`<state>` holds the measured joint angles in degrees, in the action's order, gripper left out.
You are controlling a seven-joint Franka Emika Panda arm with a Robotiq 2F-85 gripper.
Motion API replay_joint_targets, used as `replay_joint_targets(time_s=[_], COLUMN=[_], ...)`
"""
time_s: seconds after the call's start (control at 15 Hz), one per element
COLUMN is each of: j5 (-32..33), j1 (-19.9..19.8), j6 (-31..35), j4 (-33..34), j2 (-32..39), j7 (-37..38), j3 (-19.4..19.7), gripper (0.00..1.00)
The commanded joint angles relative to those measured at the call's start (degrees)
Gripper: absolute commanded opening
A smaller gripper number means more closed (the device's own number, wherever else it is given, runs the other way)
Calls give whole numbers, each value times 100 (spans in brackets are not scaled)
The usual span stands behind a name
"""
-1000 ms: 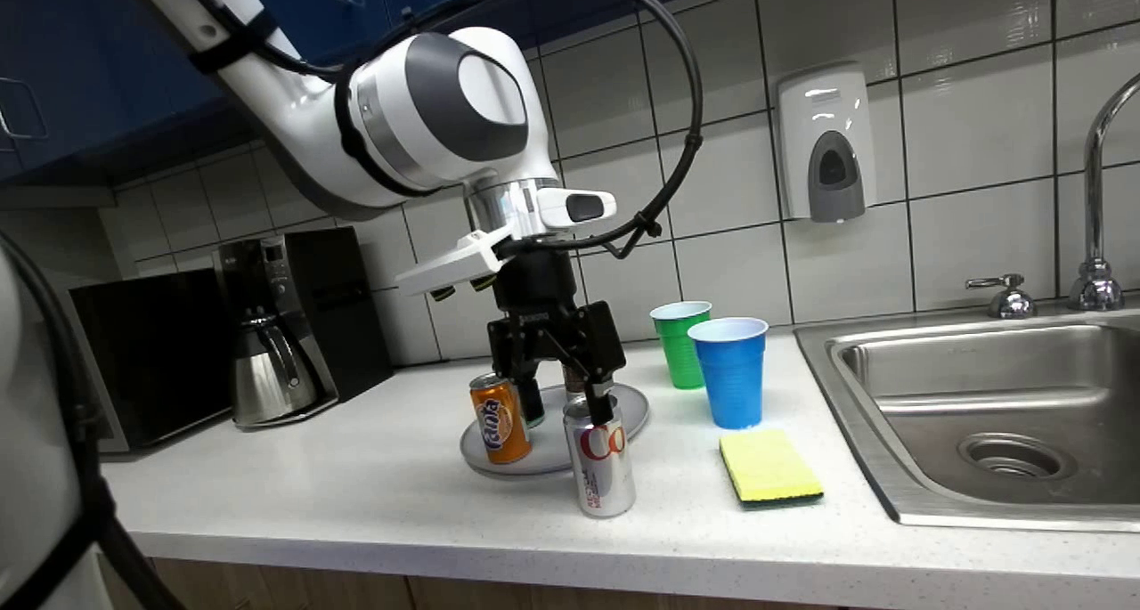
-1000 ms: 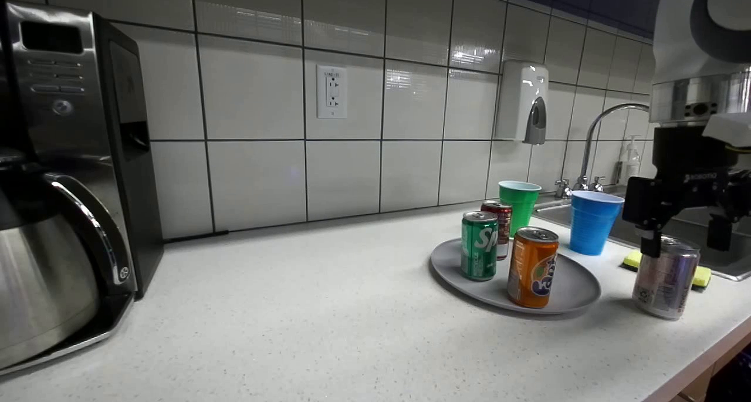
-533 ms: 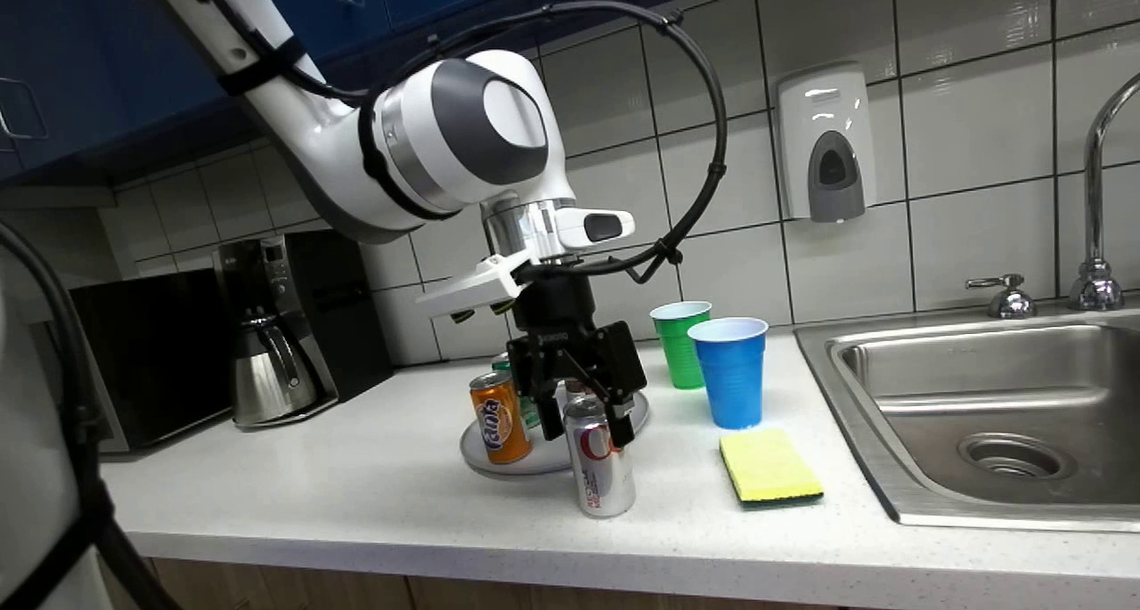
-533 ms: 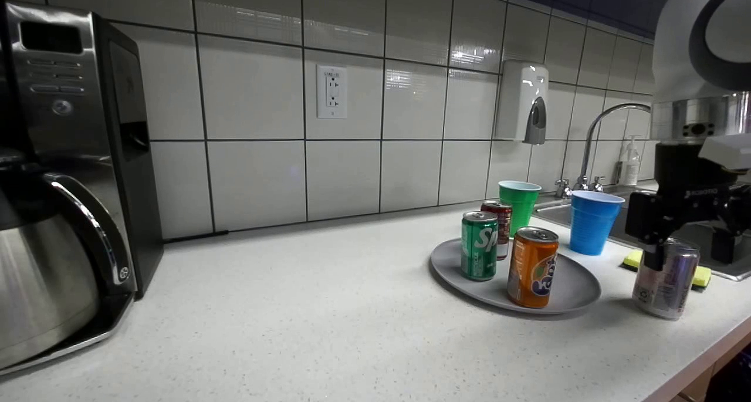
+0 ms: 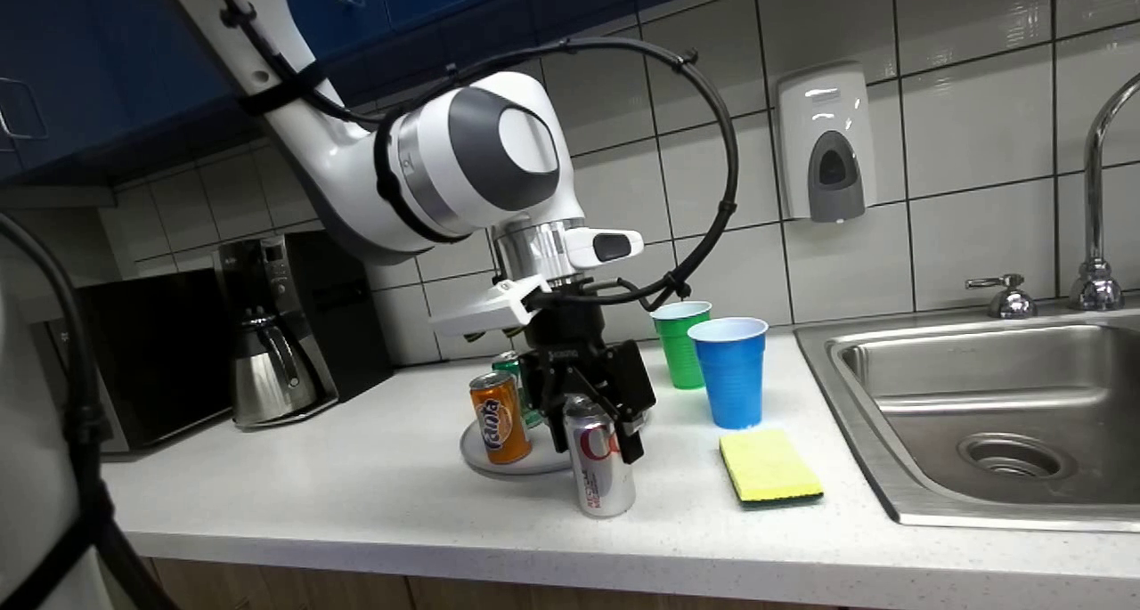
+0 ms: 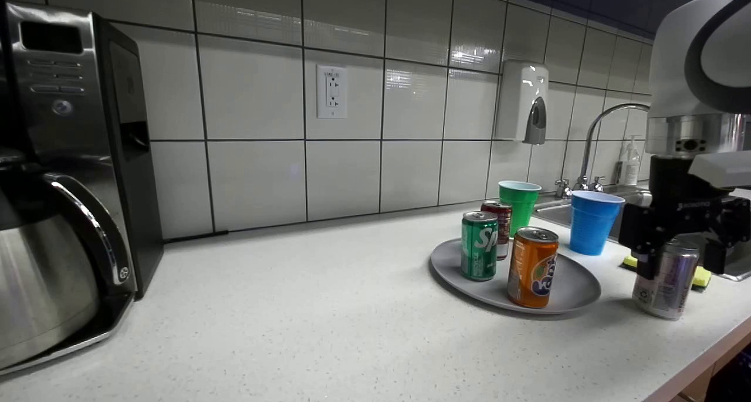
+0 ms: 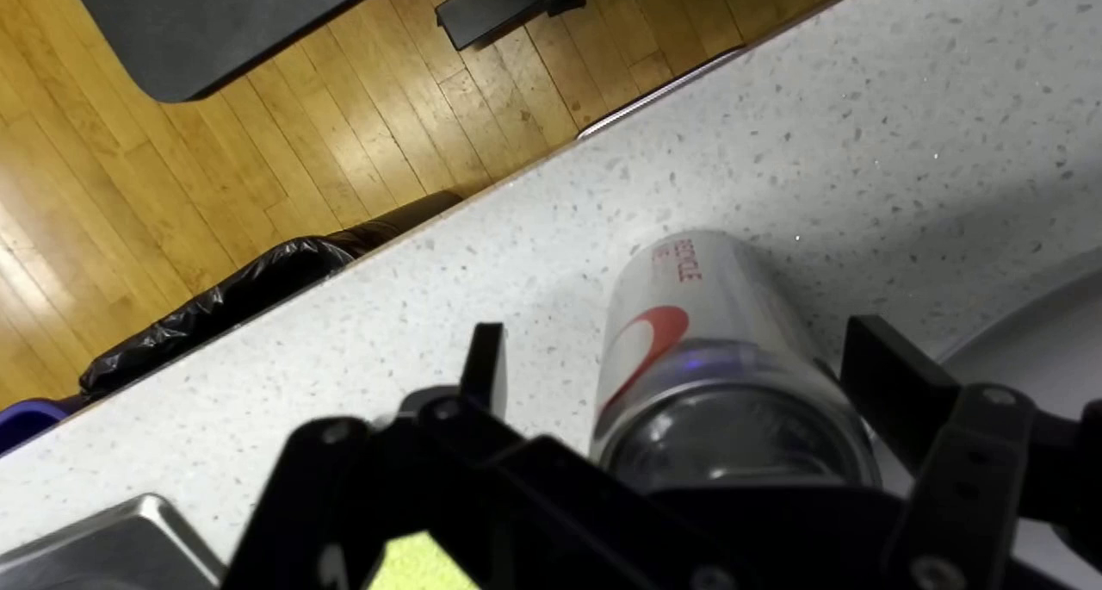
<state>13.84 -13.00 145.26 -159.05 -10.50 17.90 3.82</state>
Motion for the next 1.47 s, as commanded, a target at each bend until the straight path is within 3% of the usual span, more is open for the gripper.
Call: replay_joint_targets(time_s=[0.0,0.13,0.2,0.33,0.6,1.4], j5=[181,174,171,173,151,44], j1=[-61,-57,-57,-54,-35,74], j6=[184,214,231,247,283,241], j4=[4,4,4,4,12,-23], j2=[61,72,60,37,-27,-495], j7=[194,189,182,184,186,189], j3=[35,50,58,60,39,-106], gripper=[100,97,74,69,39,39])
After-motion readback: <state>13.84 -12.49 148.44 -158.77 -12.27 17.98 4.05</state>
